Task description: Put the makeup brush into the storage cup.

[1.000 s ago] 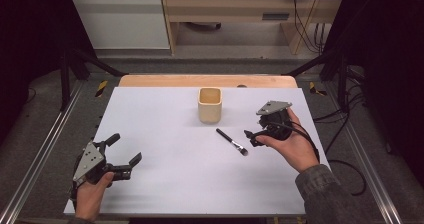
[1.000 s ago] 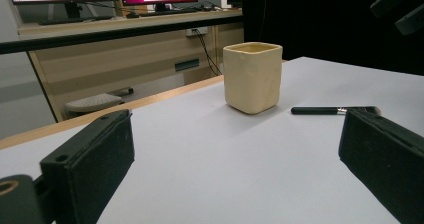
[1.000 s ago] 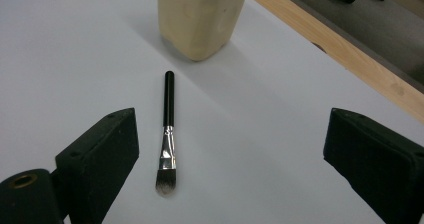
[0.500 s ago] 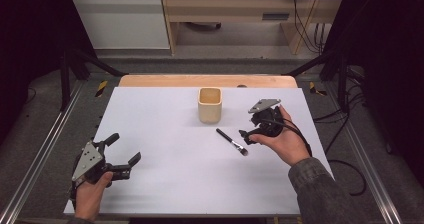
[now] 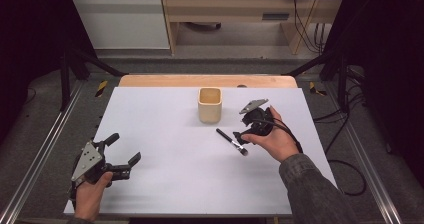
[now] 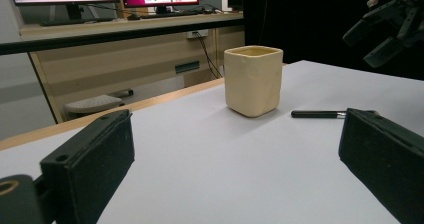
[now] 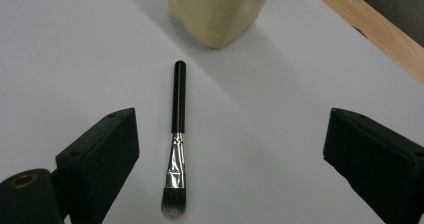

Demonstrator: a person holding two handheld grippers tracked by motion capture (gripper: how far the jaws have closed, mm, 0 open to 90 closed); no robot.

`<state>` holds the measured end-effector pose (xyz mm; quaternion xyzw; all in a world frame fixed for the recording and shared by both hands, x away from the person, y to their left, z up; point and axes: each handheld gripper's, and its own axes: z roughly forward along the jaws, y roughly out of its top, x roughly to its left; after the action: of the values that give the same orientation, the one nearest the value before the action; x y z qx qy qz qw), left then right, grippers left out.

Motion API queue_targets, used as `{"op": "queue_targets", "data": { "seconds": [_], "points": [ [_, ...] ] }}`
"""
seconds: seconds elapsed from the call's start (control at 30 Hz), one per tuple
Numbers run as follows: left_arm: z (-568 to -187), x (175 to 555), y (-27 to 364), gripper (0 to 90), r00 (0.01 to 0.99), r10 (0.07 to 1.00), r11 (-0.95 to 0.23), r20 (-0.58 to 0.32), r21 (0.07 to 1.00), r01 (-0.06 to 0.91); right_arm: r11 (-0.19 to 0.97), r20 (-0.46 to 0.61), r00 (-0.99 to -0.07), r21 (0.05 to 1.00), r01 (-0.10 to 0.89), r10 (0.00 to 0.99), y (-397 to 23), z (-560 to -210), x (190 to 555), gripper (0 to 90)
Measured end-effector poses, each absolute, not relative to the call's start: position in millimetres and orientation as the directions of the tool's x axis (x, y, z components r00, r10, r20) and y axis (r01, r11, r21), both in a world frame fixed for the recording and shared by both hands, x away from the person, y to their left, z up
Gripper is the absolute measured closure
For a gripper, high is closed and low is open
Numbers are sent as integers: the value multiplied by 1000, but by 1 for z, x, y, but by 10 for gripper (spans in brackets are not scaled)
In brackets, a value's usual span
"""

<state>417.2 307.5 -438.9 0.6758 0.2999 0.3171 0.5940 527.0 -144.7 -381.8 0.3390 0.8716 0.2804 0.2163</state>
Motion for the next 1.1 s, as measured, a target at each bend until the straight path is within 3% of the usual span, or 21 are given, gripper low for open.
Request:
{"op": "queue_targets", "data": {
  "seconds": [1.1],
  "points": [
    [-439,417,307,9,622,780,-107,65,994,31,629,-134,-697,574,525,704,-120,-409,549,79]
  ]
}}
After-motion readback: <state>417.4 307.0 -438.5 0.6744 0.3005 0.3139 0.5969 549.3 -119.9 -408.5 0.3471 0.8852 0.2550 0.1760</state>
